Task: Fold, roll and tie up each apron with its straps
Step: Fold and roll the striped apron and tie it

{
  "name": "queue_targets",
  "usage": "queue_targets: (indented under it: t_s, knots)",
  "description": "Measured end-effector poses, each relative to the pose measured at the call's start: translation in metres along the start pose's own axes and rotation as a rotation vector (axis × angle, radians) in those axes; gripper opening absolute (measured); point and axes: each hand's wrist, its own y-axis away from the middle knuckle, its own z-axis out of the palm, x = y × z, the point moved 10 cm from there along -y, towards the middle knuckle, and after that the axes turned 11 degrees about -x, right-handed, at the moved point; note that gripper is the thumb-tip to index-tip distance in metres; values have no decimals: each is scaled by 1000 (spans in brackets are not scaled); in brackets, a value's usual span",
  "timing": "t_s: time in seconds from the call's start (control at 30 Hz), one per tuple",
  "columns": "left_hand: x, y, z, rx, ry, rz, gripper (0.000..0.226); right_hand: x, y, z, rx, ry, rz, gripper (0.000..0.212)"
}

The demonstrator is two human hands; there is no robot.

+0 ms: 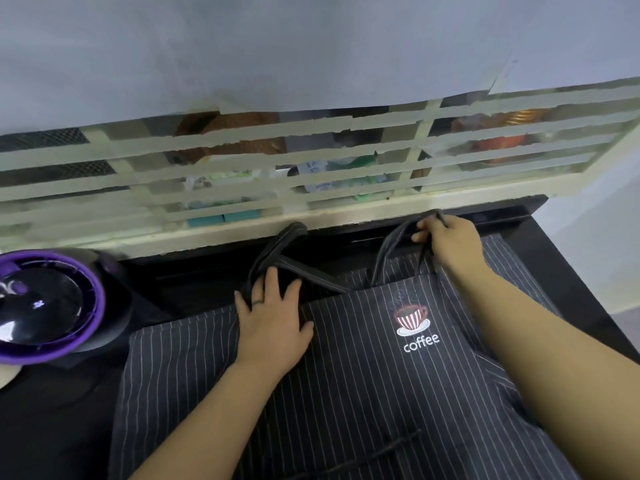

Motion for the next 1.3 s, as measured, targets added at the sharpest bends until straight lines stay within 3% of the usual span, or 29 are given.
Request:
queue_targets:
  t_s: [0.07, 0.13, 0.17, 0.3, 0.37, 0.47, 0.57, 0.67, 0.8, 0.97, 1.13, 1.3]
  knots:
    - [2, 5, -27, 244, -11, 27, 63, -13, 11, -12, 180, -82, -121, 29]
    - [5, 5, -41, 378, -6, 83, 55, -19, 18, -9, 204, -163, -138, 29]
    - [4, -1, -40, 326, -5, 84, 54, -18, 17, 1, 123, -181, -97, 27]
    - [-3, -27, -22, 58, 5, 44, 54, 11, 17, 67, -463, -36, 121, 24]
    - [-2, -30, -19, 32, -15, 37, 54, 21, 17, 71, -511, -110, 130, 31]
    - [2, -26, -23, 45, -34, -11, 52, 23, 22, 67, -565, -461, 187, 44]
    - [12, -24, -29, 107, -38, -26, 51, 17, 33, 71, -697, -566, 262, 50]
    - [36, -33, -13, -22, 68, 74, 54, 0, 38, 77, -753, -607, 297, 53]
    - [72, -49, 13, -270, 252, 196, 68, -30, 45, 88, -904, -470, 240, 55]
    - [79, -62, 7, -323, 589, 251, 88, -14, 30, 70, -757, 87, 130, 39]
    - [82, -57, -3, -267, 514, 310, 86, 23, 30, 67, -763, 159, 196, 25]
    - [66, -54, -1, -207, 320, 277, 83, 27, 17, 62, -741, 517, 124, 26]
